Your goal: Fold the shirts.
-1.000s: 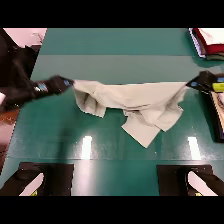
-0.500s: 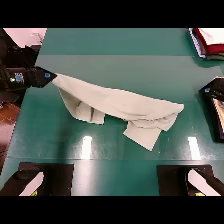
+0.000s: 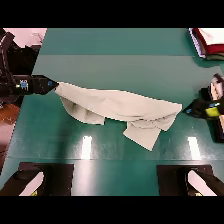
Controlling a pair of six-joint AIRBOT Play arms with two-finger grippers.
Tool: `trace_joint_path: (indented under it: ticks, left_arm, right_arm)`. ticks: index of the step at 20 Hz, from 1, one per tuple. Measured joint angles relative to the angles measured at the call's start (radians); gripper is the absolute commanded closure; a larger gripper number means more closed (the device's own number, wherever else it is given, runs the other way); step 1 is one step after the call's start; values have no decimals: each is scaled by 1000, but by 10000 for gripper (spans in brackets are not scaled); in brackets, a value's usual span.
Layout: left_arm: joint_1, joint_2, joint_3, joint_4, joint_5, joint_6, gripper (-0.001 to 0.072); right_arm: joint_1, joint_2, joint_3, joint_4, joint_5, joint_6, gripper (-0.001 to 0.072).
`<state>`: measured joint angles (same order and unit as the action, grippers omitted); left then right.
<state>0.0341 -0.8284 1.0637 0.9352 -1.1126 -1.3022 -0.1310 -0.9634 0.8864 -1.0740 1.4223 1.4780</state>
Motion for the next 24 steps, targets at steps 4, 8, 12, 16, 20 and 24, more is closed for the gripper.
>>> trace_joint_path:
  ticks: [4, 8, 12, 16, 20, 24]
  left_arm:
    - [0, 0, -2, 2, -2, 0, 680]
    - [0, 0, -2, 2, -5, 0, 680]
    - [1, 0, 0, 2, -5, 0, 681]
    - [3, 0, 89, 5, 31, -1, 681]
    - [3, 0, 296, 6, 80, -5, 680]
    - [3, 0, 534, 6, 118, -4, 680]
  right_arm:
    - [87, -21, -156, 118, -156, -1, 195]
    - [178, -126, -204, 197, -297, -2, 427]
    - [240, -196, -173, 224, -394, -7, 696]
    - [230, -130, -40, 224, -421, -17, 697]
    - [154, 6, 199, 225, -425, -20, 697]
    - [55, 112, 460, 225, -424, -21, 697]
